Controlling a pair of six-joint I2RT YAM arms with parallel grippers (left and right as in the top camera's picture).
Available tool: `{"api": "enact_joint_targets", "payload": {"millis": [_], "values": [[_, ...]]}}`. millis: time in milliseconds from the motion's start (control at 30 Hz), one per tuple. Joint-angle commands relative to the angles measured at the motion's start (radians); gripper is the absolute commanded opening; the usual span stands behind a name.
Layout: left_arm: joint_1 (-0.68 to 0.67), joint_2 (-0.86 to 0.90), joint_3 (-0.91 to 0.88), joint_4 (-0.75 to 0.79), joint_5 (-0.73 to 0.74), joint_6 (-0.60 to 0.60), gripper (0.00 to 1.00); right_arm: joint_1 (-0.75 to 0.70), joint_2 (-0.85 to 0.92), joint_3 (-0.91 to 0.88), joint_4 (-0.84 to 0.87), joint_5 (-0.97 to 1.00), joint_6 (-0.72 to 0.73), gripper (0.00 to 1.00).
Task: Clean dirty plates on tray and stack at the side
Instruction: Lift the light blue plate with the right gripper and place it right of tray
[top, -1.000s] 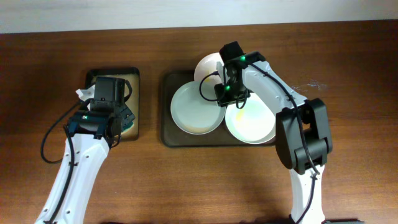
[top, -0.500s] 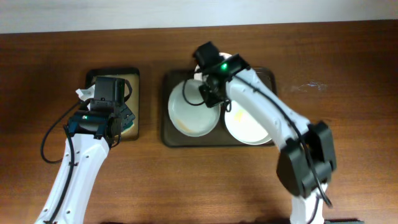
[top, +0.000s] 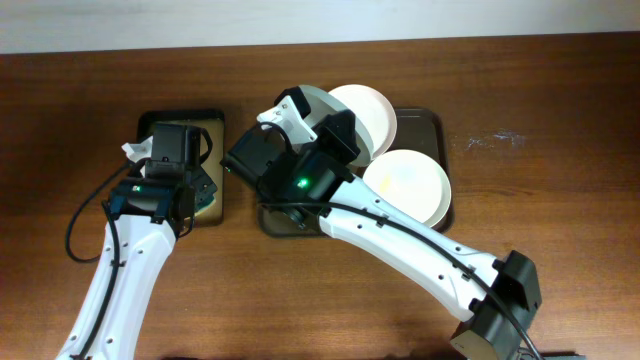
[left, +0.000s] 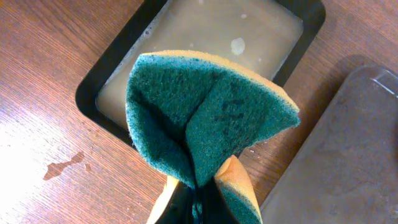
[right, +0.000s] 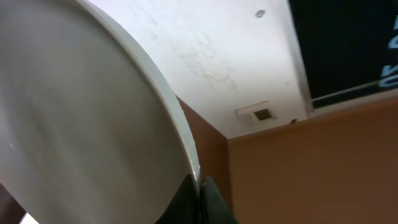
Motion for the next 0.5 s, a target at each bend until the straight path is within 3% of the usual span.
{"api": "enact_joint_targets", "payload": {"millis": [0, 100, 133, 167, 233, 300, 333, 433, 467], "values": [[0.004, -0.005, 0.005, -0.007, 0.001, -0.009, 0.0, 0.006, -0.015, 0.017, 0.0, 0.082, 0.004, 0.04], [0.004, -0.005, 0.002, -0.009, 0.0, -0.009, 0.0, 0.001, -0.015, 0.017, 0.0, -0.057, 0.016, 0.04], [0.004, -0.005, 0.002, -0.009, 0.001, -0.009, 0.0, -0.016, -0.015, 0.017, -0.001, -0.168, 0.082, 0.04], [0.004, -0.005, 0.002, -0.009, 0.001, -0.009, 0.0, -0.049, -0.012, 0.016, 0.003, -0.346, 0.142, 0.04], [0.004, -0.005, 0.002, -0.011, 0.001, -0.008, 0.0, -0.162, 0.02, 0.016, 0.013, -0.847, 0.089, 0.04], [0.004, -0.005, 0.002, -0.019, 0.001, -0.002, 0.0, -0.266, 0.02, 0.016, -0.013, -1.029, 0.147, 0.04], [0.004, -0.005, 0.002, -0.025, 0.0, -0.002, 0.0, -0.4, 0.006, 0.017, -0.027, -1.14, 0.252, 0.04], [0.004, -0.005, 0.001, -0.029, 0.001, -0.002, 0.0, -0.747, 0.016, 0.016, -0.084, -1.493, 0.253, 0.04], [0.004, -0.005, 0.0, -0.032, 0.002, -0.002, 0.0, -0.827, 0.022, 0.016, -0.105, -1.525, 0.252, 0.04]]}}
